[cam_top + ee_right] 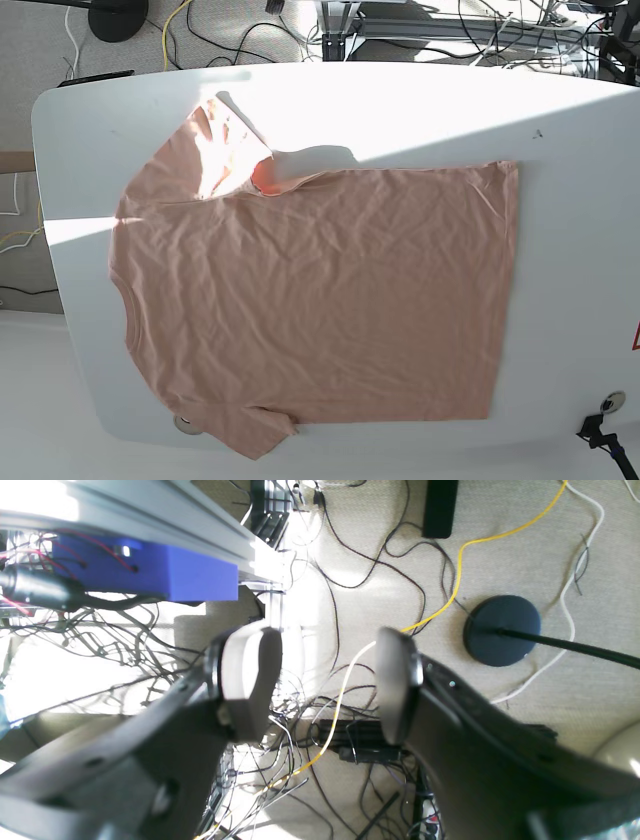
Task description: Fold the T-shirt properly
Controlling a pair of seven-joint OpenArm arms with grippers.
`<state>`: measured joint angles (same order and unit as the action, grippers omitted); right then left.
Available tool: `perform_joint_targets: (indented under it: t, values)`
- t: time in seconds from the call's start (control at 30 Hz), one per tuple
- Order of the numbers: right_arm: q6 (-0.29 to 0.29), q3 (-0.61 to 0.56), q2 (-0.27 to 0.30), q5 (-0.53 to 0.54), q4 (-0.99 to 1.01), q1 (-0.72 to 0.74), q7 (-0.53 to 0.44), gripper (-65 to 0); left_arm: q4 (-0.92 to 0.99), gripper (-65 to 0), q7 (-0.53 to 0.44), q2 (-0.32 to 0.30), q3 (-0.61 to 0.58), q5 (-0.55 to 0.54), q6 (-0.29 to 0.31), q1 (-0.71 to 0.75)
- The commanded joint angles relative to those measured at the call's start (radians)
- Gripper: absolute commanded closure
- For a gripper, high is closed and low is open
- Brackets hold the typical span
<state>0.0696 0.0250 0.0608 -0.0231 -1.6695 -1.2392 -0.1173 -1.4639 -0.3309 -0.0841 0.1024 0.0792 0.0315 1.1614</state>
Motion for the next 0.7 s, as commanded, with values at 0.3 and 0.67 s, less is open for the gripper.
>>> perform_joint_targets:
  t: [0.3,0.67]
  values:
    - [0.002,0.017,-0.003,0.002,-0.347,-0.070,-0.018,-31.9,-0.435,-19.7,-0.021,-0.007,0.024,-0.003,-0.008,0.148]
    - [0.002,0.057,-0.042,0.004,-0.350,0.045,-0.018,-31.9,-0.484,-19.7,-0.021,-0.042,0.067,-0.015,-0.008,-0.001]
